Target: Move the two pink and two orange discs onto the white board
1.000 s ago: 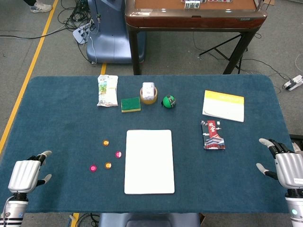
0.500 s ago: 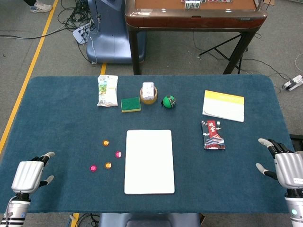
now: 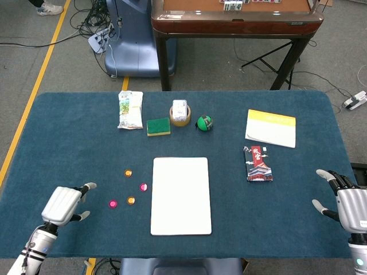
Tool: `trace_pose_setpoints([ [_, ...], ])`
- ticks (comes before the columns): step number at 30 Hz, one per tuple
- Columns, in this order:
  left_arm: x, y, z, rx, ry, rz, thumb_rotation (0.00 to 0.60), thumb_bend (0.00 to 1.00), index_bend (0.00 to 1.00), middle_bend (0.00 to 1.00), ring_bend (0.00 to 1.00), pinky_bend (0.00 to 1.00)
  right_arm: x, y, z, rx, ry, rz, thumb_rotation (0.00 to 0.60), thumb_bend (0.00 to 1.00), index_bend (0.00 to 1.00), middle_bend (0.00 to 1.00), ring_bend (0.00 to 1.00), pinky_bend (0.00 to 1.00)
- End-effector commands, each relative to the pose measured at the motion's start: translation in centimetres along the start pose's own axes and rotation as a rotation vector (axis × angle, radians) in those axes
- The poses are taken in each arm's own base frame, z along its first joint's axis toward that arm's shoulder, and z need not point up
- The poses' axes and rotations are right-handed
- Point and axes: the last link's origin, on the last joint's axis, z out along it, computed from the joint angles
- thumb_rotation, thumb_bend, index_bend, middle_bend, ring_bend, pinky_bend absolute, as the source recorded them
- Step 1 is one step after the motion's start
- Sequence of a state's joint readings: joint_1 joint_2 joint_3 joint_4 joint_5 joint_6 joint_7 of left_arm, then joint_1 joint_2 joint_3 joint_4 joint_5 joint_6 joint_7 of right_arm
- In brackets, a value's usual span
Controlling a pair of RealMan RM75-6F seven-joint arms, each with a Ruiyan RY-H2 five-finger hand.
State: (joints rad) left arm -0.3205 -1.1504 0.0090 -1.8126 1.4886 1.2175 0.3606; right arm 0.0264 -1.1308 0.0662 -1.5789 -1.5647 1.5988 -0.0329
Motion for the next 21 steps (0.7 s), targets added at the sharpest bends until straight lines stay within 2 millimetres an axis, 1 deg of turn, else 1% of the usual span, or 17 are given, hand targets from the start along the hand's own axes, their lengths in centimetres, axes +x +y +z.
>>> trace_pose_setpoints([
  [1, 0.9, 1.4, 1.6, -0.072, -0.005, 0.012, 0.6, 0.02, 0.36, 0.72, 0.75, 0.85, 0.0, 0.0, 0.0, 0.001, -0.002, 0.0, 0.6, 0.0, 0.26, 0.31, 0.34, 0.63],
  [4, 1.0, 2.7, 3.2, -0.114, -0.021, -0.005, 0.6, 0.02, 0.38, 0.85, 0.88, 0.98, 0.0, 0.1, 0.1, 0.002, -0.003, 0.002, 0.6, 0.0, 0.26, 0.31, 0.34, 0.63],
  [7, 0.9, 3.6, 4.9, -0.135, -0.036, -0.013, 0.6, 0.02, 0.4, 0.95, 0.96, 1.0, 0.0, 0.0, 0.1, 0.005, -0.006, 0.002, 0.6, 0.0, 0.26, 0.31, 0.34, 0.63],
  [9, 0.7, 4.3, 6.1, -0.148, -0.042, -0.006, 0.6, 0.02, 0.41, 0.99, 0.99, 1.0, 0.0, 0.0, 0.0, 0.009, -0.005, 0.003, 0.6, 0.0, 0.26, 0.31, 0.34, 0.63],
  [14, 0.2, 6.0, 8.2, -0.168, -0.076, -0.018, 0.6, 0.02, 0.42, 1.0, 1.0, 1.0, 0.2, 0.1, 0.0, 0.009, -0.003, 0.008, 0.6, 0.0, 0.26, 0.31, 0.34, 0.63],
  [21, -0.8, 7.6, 10.7, -0.166, -0.122, 0.005, 0.6, 0.02, 0.42, 1.0, 1.0, 1.0, 0.3, 0.2, 0.0, 0.014, -0.004, 0.013, 0.6, 0.0, 0.26, 0.31, 0.34, 0.63],
])
